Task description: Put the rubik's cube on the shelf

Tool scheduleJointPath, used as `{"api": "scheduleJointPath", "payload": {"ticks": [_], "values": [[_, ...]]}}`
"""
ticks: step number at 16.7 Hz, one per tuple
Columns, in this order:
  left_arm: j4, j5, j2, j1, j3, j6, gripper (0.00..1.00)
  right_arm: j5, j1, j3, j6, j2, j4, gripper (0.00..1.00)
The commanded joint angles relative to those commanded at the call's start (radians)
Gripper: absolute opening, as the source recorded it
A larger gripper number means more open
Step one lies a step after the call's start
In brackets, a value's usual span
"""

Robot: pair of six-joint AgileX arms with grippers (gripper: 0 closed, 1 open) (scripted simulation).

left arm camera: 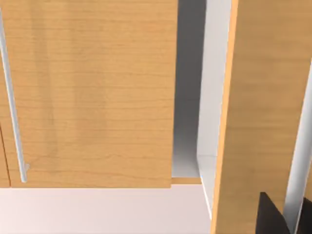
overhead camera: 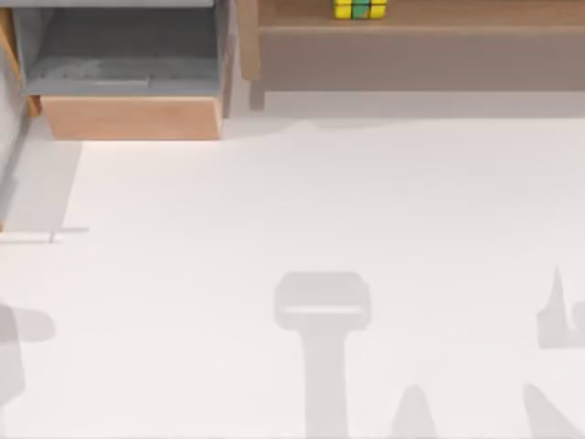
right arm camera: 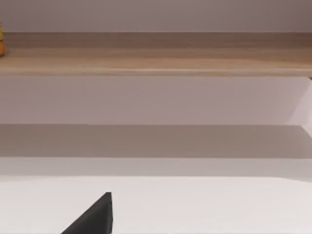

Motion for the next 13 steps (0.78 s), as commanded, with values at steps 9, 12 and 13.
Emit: {"api": "scheduleJointPath", "payload": {"ticks": [9, 12, 13], "values": [[0.037, 0.018, -0.027, -0.022, -0.038, -0.006, 0.0, 0.0, 0.0, 0.0, 0.0, 0.0, 0.0, 1.0], [0.092, 0.07, -0.069, -0.074, -0.143, -0.006, 0.0, 0.0, 0.0, 0.0, 0.0, 0.0, 0.0, 1.0], [0.112, 0.088, -0.084, -0.09, -0.178, -0.005, 0.0, 0.0, 0.0, 0.0, 0.0, 0.0, 0.0, 1.0]]}}
